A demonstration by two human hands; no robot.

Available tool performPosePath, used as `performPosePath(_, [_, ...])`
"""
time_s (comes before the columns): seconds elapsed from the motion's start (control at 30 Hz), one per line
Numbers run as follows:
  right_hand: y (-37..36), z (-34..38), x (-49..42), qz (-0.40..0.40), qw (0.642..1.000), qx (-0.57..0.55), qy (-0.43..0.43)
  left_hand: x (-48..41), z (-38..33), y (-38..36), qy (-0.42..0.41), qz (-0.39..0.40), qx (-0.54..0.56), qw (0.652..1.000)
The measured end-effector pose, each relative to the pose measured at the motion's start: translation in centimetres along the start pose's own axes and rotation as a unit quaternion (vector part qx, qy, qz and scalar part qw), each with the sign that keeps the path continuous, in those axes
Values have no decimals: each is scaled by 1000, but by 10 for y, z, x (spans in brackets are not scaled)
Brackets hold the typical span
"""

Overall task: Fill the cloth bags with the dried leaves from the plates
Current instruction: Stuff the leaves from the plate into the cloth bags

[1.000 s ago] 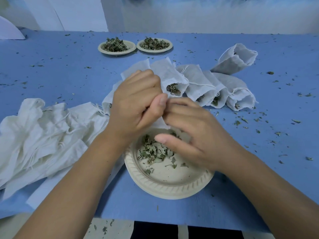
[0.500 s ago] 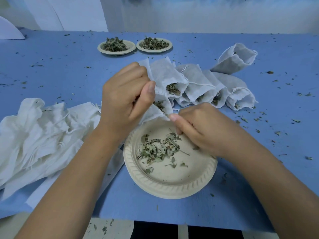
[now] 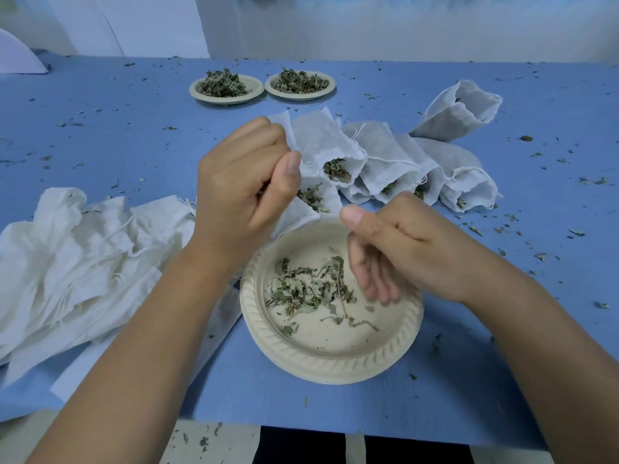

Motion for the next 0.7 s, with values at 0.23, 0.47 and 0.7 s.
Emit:
performPosePath(0.23, [-28, 0, 0, 94, 994, -38, -34, 0, 0, -1, 6, 3, -1, 1000])
performPosePath(0.47, [-26, -13, 6, 152, 967, 200, -50, 0, -1, -2, 2, 7, 1, 1000])
performPosePath(0.7, [-48, 2, -3, 140, 981, 135, 10, 0, 0, -3, 7, 12, 7, 1000])
Point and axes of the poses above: each hand's wrist, its own x-axis away from the middle knuckle, its own y-axis out of the back of the hand, z = x × y, the point moved 10 cm from there along -x, towards the middle knuckle, and after that the axes turned 7 degrees about y, right-handed, at the moved point
